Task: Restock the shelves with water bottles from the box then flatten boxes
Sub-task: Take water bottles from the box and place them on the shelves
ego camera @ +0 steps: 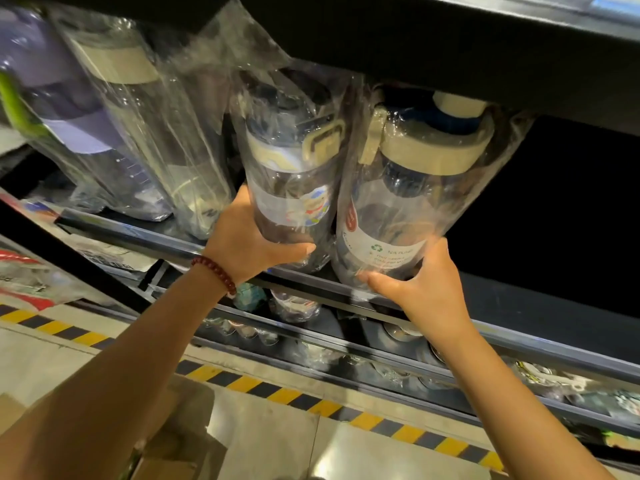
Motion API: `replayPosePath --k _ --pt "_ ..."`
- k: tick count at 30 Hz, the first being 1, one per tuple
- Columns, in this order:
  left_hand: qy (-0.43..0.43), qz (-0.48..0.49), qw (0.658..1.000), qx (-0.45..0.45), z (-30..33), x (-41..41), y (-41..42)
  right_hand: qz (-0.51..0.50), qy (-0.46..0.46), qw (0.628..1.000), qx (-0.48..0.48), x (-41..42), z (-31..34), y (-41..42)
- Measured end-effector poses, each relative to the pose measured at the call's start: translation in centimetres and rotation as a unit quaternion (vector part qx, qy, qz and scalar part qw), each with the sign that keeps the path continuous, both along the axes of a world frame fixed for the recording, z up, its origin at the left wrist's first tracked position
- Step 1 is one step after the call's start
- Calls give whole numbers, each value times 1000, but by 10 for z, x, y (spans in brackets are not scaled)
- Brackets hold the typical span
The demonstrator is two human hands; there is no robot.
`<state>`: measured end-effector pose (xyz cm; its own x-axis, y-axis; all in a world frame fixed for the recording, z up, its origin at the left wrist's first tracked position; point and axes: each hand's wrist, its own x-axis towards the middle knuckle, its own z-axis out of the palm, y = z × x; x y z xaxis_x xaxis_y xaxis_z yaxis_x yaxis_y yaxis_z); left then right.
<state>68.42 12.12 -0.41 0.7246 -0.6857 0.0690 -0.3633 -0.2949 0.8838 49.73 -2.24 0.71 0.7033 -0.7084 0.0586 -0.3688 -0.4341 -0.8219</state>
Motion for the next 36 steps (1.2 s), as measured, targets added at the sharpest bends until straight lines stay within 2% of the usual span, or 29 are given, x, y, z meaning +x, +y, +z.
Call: replayPosePath --k 4,9,15,19,21,23,27,29,32,36 --pt "-13 10 1000 -10 0 -3 2 5 2 1000 8 1 1 0" --pt "30 30 999 -21 1 -8 4 4 -5 999 44 -1 0 1" --pt "-87 68 991 79 19 -27 12 21 14 995 99 -9 13 2" --pt "-53 71 990 105 42 -45 30 -23 58 997 48 -35 33 12" --pt "-97 60 987 114 56 -61 45 -40 100 994 -4 -62 45 24" --pt "-172 36 973 152 70 -82 55 -36 155 985 -60 -95 56 39" --pt "-214 -57 956 193 95 -146 58 -45 213 964 -153 -170 75 76" --pt "-270 -115 933 206 104 -183 55 -54 250 946 -200 -208 78 94" --pt "-330 -240 882 234 109 -242 48 -101 301 927 -202 -267 77 120" --pt "-359 -371 831 209 106 -318 38 -164 343 908 -180 -343 72 155"
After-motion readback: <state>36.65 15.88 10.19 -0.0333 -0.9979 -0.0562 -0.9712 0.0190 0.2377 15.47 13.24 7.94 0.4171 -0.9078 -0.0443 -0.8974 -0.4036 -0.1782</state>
